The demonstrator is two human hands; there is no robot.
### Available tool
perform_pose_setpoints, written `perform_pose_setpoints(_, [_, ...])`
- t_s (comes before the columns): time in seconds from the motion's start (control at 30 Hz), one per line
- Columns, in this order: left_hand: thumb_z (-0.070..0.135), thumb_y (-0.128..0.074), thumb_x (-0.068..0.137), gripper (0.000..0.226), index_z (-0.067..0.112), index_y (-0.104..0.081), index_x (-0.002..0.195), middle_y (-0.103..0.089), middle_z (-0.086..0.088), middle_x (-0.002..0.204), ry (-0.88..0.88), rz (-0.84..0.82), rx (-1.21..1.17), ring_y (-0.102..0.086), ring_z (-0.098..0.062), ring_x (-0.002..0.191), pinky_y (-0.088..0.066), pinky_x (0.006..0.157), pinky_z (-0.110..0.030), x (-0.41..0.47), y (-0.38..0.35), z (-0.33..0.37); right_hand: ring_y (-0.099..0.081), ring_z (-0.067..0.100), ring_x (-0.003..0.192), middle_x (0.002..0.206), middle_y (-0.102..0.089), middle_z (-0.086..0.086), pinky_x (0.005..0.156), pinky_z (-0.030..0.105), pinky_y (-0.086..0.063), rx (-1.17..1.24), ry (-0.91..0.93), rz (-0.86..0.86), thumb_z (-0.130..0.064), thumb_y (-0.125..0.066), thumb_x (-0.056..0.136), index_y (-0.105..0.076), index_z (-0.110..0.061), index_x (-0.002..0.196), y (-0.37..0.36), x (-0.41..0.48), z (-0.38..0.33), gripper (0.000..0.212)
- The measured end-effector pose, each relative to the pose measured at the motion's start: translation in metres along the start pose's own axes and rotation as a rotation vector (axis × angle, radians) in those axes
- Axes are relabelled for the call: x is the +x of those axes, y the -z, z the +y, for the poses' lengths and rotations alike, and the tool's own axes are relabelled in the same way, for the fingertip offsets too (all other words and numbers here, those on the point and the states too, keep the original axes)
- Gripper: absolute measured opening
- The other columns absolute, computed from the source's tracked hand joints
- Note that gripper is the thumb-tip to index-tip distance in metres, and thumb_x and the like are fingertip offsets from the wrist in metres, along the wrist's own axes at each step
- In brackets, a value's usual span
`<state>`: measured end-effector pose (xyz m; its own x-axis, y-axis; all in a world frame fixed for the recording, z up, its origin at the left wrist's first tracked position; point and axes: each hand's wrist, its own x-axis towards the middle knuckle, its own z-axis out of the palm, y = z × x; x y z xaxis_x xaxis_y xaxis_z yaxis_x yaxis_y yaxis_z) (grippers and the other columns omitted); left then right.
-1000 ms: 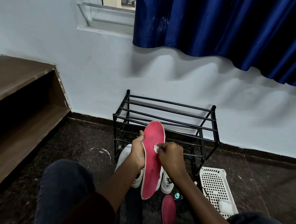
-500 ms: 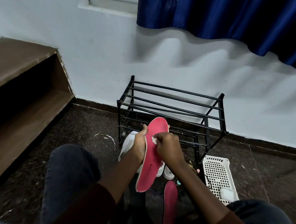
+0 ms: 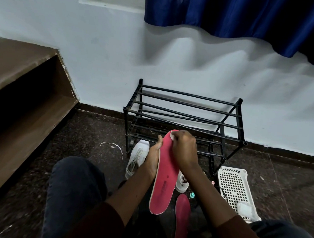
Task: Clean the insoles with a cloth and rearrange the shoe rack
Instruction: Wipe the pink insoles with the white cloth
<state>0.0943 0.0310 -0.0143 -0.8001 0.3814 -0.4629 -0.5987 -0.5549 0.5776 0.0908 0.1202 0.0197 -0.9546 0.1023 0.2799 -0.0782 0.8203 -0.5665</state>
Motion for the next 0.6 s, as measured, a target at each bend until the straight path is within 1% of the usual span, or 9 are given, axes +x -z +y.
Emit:
perform_pose_setpoints(0.07, [0.05, -0.016, 0.1, 0.08, 0.003, -0.076, 0.077, -0.072, -0.014, 0.079, 0.005, 0.023, -0.061, -0.071, -0.02, 0.072, -0.057, 0.061, -0.025, 0.004, 0.004, 0.003, -0.066, 0.029, 0.084, 0.091, -0.071, 0.017, 0.08, 0.021, -0.042, 0.082, 0.013, -0.046, 0.009, -0.057, 0.076, -0.073, -0.001, 0.091, -0.001, -0.003, -0.003, 0.025])
perform_pose_setpoints(0.13, [0.061, -0.015, 0.095, 0.084, -0.004, -0.065, 0.109, -0.068, -0.019, 0.102, 0.032, -0.029, -0.076, -0.069, -0.025, 0.091, -0.057, 0.076, -0.03, 0.008, 0.008, 0.01, -0.066, 0.015, 0.079, 0.091, -0.073, 0.01, 0.078, 0.006, -0.036, 0.17, 0.007, -0.119, 0.008, -0.058, 0.077, -0.074, -0.003, 0.089, 0.0, -0.013, -0.007, 0.023])
perform_pose_setpoints(0.17, [0.064, -0.014, 0.093, 0.086, -0.006, -0.058, 0.117, -0.067, -0.02, 0.105, 0.044, -0.045, -0.071, -0.068, -0.026, 0.093, -0.057, 0.076, -0.032, 0.012, 0.012, 0.011, -0.063, 0.01, 0.081, 0.091, -0.073, 0.007, 0.075, 0.002, -0.035, 0.199, 0.007, -0.145, 0.007, -0.058, 0.077, -0.075, -0.003, 0.086, 0.001, -0.02, -0.008, 0.021])
perform_pose_setpoints(0.23, [0.063, -0.015, 0.094, 0.086, -0.008, -0.059, 0.116, -0.069, -0.02, 0.099, 0.03, -0.006, -0.082, -0.07, -0.028, 0.085, -0.059, 0.067, -0.033, 0.017, 0.015, 0.013, -0.058, 0.003, 0.088, 0.089, -0.073, 0.005, 0.069, -0.003, -0.035, 0.245, 0.018, -0.178, 0.009, -0.058, 0.076, -0.074, -0.002, 0.08, 0.003, -0.031, -0.009, 0.02])
perform_pose_setpoints(0.3, [0.064, -0.018, 0.093, 0.086, -0.007, -0.058, 0.118, -0.065, -0.021, 0.114, 0.017, -0.041, -0.083, -0.068, -0.032, 0.095, -0.058, 0.073, -0.038, 0.018, 0.015, 0.014, -0.059, 0.004, 0.087, 0.087, -0.073, 0.005, 0.068, -0.004, -0.035, 0.276, 0.049, -0.197, 0.01, -0.058, 0.074, -0.075, -0.004, 0.082, 0.004, -0.039, -0.009, 0.023])
perform_pose_setpoints(0.33, [0.065, -0.019, 0.092, 0.086, -0.008, -0.058, 0.117, -0.064, -0.021, 0.116, 0.007, -0.04, -0.063, -0.067, -0.032, 0.099, -0.058, 0.076, -0.038, 0.018, 0.013, 0.013, -0.061, 0.006, 0.085, 0.086, -0.073, 0.006, 0.07, -0.003, -0.036, 0.276, 0.071, -0.196, 0.011, -0.058, 0.073, -0.075, -0.004, 0.083, 0.004, -0.04, -0.009, 0.025])
perform_pose_setpoints(0.43, [0.06, -0.019, 0.094, 0.082, -0.005, -0.069, 0.085, -0.071, -0.018, 0.079, 0.003, -0.022, 0.07, -0.071, -0.022, 0.07, -0.058, 0.058, -0.027, 0.028, 0.019, 0.009, -0.067, 0.02, 0.077, 0.083, -0.073, 0.01, 0.077, 0.013, -0.041, 0.215, 0.103, -0.162, 0.013, -0.058, 0.07, -0.074, -0.002, 0.079, 0.002, -0.033, -0.01, 0.023])
perform_pose_setpoints(0.53, [0.063, -0.029, 0.087, 0.078, -0.002, -0.071, 0.091, -0.067, -0.018, 0.09, 0.024, -0.07, -0.022, -0.069, -0.025, 0.085, -0.055, 0.078, -0.032, 0.022, 0.011, 0.007, -0.067, 0.027, 0.07, 0.073, -0.071, 0.013, 0.068, 0.025, -0.04, 0.115, 0.135, -0.076, 0.009, -0.055, 0.067, -0.071, -0.001, 0.07, -0.003, -0.016, -0.008, 0.019])
perform_pose_setpoints(0.6, [0.06, -0.037, 0.084, 0.069, 0.001, -0.063, 0.109, -0.063, -0.018, 0.106, 0.01, -0.063, -0.079, -0.062, -0.026, 0.103, -0.047, 0.095, -0.033, 0.02, 0.011, 0.004, -0.064, 0.03, 0.079, 0.081, -0.07, 0.015, 0.073, 0.031, -0.042, 0.068, 0.093, -0.05, 0.006, -0.053, 0.075, -0.072, 0.0, 0.08, -0.007, -0.002, -0.006, 0.021])
